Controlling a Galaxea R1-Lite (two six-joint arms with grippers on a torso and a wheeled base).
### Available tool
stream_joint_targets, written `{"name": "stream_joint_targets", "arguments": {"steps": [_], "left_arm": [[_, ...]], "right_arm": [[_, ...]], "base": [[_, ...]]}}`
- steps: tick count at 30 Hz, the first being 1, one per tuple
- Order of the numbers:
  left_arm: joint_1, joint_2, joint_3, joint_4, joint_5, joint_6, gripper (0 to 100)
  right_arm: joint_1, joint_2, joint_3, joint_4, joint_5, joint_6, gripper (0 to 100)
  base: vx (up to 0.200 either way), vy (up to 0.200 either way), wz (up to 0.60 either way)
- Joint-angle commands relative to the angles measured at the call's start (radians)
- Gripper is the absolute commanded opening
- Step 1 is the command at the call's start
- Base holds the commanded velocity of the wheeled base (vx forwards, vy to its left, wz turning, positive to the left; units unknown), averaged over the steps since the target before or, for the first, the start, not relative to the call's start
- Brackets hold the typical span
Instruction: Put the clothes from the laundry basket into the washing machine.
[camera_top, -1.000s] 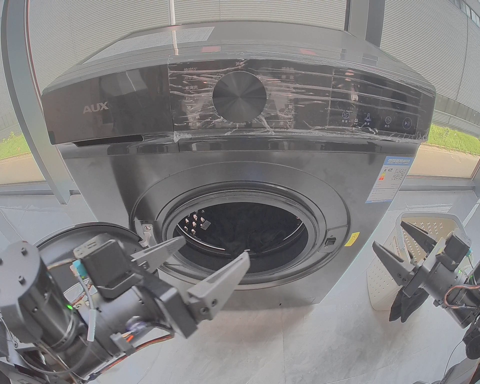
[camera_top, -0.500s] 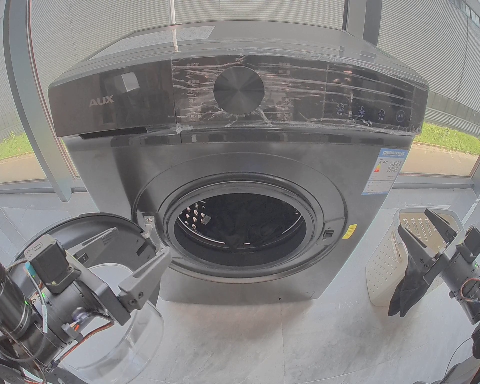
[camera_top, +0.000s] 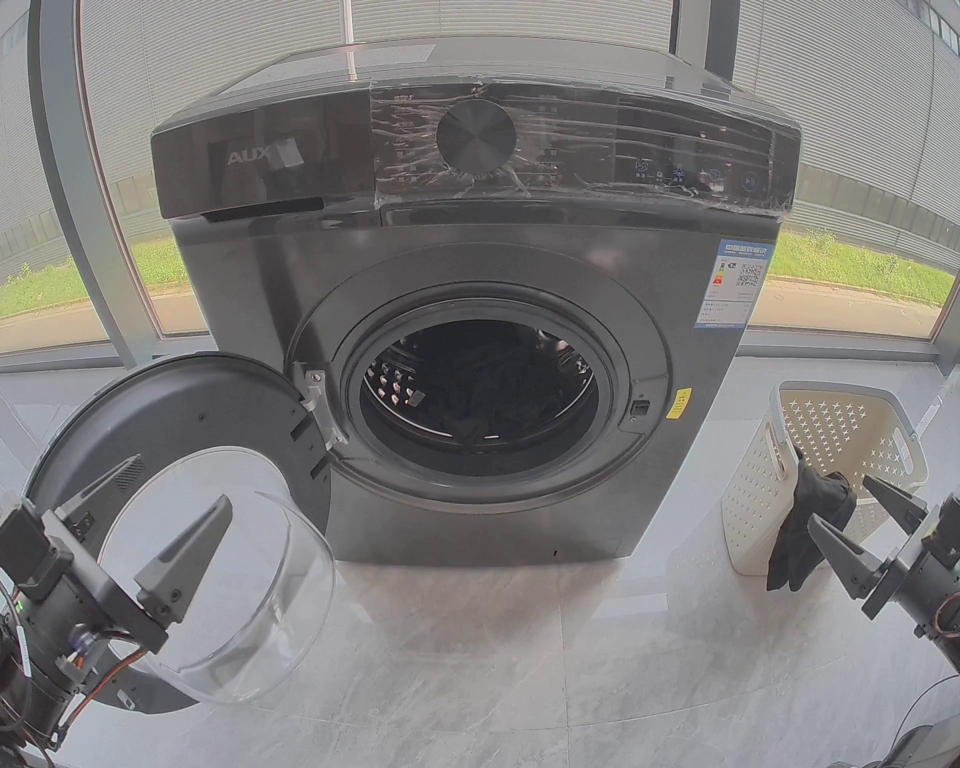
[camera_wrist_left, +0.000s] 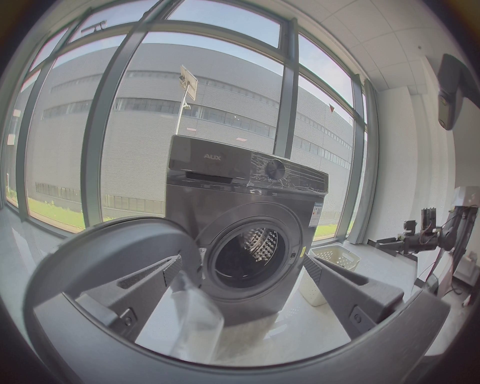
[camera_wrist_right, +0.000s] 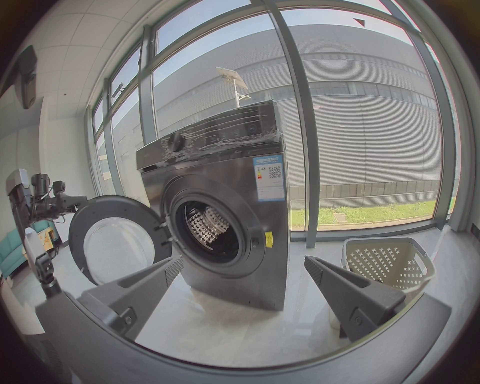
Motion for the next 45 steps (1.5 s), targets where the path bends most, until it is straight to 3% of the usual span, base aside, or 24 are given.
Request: {"name": "stream_joint_targets", "arguments": {"steps": [1, 5, 7, 11, 14, 18, 21, 24, 25, 27, 29, 31, 33, 38, 40, 42, 44, 45], "left_arm": [[0.118, -0.185, 0.106, 0.010, -0.014, 0.064, 100], [0.205, -0.273, 0.137, 0.050, -0.023, 0.078, 100], [0.300, -0.366, 0.137, 0.156, -0.026, 0.070, 100], [0.371, -0.492, 0.137, 0.343, -0.026, 0.069, 100], [0.414, -0.570, 0.137, 0.461, -0.026, 0.043, 100], [0.421, -0.669, 0.137, 0.596, -0.028, -0.026, 100], [0.432, -0.708, 0.137, 0.703, -0.052, -0.045, 100], [0.480, -0.744, 0.137, 0.752, -0.078, -0.034, 100], [0.530, -0.770, 0.137, 0.774, -0.089, -0.023, 100], [0.584, -0.797, 0.137, 0.803, -0.094, -0.014, 100], [0.645, -0.886, 0.137, 0.887, -0.109, 0.004, 100], [0.658, -0.923, 0.137, 0.915, -0.125, 0.010, 100], [0.699, -1.014, 0.127, 0.978, -0.177, 0.017, 100], [0.702, -1.012, 0.127, 0.979, -0.163, 0.043, 100], [0.697, -1.018, 0.126, 0.979, -0.221, 0.093, 100], [0.697, -1.018, 0.126, 0.979, -0.235, 0.147, 100], [0.696, -1.018, 0.121, 0.993, -0.215, 0.147, 100], [0.696, -1.018, 0.120, 0.998, -0.213, 0.130, 100]], "right_arm": [[-0.062, -0.227, 0.017, 0.143, -0.035, -0.034, 100], [-0.130, -0.343, 0.017, 0.239, -0.033, -0.048, 100], [-0.179, -0.451, 0.017, 0.326, -0.032, -0.051, 100], [-0.243, -0.599, 0.017, 0.447, -0.015, -0.055, 100], [-0.257, -0.745, 0.017, 0.570, 0.007, -0.049, 100], [-0.285, -0.942, 0.017, 0.759, 0.011, -0.052, 100], [-0.286, -1.044, 0.017, 0.884, 0.011, -0.052, 100], [-0.314, -1.092, 0.017, 0.963, 0.016, -0.055, 100], [-0.323, -1.101, 0.017, 1.027, 0.014, -0.051, 100], [-0.323, -1.101, 0.017, 1.055, -0.001, -0.049, 100], [-0.323, -1.101, 0.017, 1.093, -0.044, -0.040, 100], [-0.322, -1.101, 0.017, 1.099, -0.052, -0.038, 100], [-0.323, -1.101, 0.017, 1.096, -0.053, -0.031, 100], [-0.323, -1.101, 0.017, 1.096, -0.052, -0.038, 100], [-0.323, -1.101, 0.017, 1.096, -0.052, -0.040, 100], [-0.323, -1.101, 0.017, 1.096, -0.052, -0.040, 100], [-0.322, -1.101, 0.017, 1.096, -0.052, -0.041, 100], [-0.323, -1.101, 0.017, 1.096, -0.052, -0.041, 100]], "base": [[-0.200, 0.000, 0.00], [0.000, 0.000, 0.00], [0.000, 0.000, 0.00], [0.000, 0.000, 0.00], [0.000, 0.000, 0.00], [0.000, 0.000, 0.00], [0.000, 0.000, 0.00], [0.000, 0.000, 0.00], [0.000, 0.000, 0.00], [0.000, 0.000, 0.00], [0.000, 0.000, 0.00], [0.000, 0.000, 0.00], [0.000, 0.000, 0.00], [0.000, 0.000, 0.00], [0.000, 0.000, 0.00], [0.000, 0.000, 0.00], [0.000, 0.000, 0.00], [0.000, 0.000, 0.00]]}}
